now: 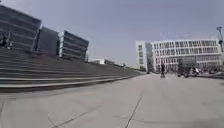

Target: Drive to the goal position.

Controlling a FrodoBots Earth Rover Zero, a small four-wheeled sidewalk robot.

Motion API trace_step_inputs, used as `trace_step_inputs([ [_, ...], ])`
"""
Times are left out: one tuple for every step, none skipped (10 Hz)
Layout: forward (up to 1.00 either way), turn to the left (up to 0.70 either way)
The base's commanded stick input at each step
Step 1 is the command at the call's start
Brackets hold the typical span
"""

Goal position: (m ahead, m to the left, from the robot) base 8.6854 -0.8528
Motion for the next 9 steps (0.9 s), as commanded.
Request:
trace_step_inputs([
  [0.70,0.00],
  [0.70,0.00],
  [0.70,0.00],
  [0.70,0.00],
  [0.70,0.00],
  [0.70,0.00],
  [0.70,0.00],
  [0.70,0.00],
  [0.70,0.00],
])
